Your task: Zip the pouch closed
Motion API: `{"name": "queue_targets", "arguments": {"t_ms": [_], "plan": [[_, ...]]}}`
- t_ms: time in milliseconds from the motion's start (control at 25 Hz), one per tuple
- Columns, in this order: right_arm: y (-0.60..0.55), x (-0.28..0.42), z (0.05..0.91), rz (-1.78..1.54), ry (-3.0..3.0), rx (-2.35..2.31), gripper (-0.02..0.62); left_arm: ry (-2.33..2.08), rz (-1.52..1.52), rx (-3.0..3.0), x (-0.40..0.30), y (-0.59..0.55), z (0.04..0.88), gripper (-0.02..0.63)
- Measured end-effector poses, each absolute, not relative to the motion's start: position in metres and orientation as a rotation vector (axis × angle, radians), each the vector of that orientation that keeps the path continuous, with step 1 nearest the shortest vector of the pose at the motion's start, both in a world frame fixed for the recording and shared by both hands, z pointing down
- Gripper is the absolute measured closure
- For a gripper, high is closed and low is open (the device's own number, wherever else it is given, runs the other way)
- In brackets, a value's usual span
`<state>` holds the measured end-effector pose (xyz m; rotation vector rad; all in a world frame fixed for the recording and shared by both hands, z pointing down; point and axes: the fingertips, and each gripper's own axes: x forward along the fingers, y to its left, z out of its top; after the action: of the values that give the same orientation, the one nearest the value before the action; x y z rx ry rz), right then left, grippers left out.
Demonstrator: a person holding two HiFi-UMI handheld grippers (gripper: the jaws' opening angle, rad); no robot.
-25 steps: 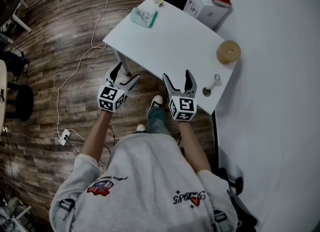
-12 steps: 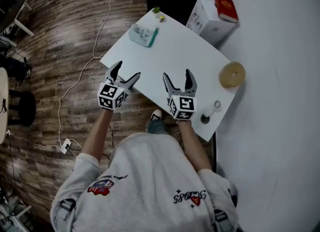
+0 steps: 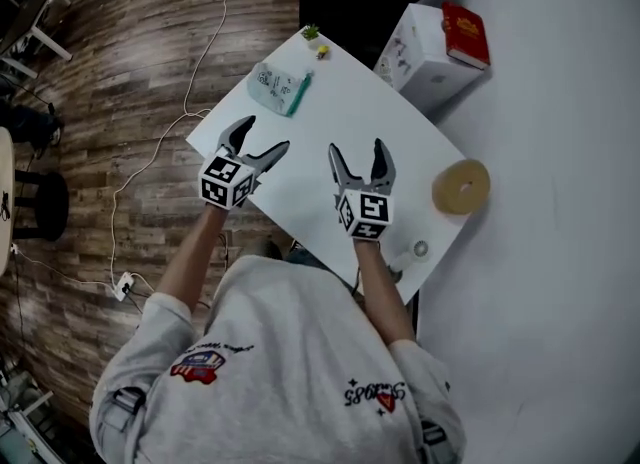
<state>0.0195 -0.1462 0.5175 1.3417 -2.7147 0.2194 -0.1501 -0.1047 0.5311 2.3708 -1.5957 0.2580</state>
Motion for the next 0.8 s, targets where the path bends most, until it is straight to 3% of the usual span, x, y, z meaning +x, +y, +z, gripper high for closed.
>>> {"name": "queue_targets", "arguments": {"t_ms": [360,800], "plan": [[-0.197,0.019,0.536,0.277,-2.656,1.402,0.19,-1.485,0.178,2.344,-0.158,-0.176,0.547,0.207],[-0.259,0.022,0.553,0.346,-2.541,1.557,0.192,-1.351,0.287,2.254,-0.175,-0.286,0.594,0.21]]}}
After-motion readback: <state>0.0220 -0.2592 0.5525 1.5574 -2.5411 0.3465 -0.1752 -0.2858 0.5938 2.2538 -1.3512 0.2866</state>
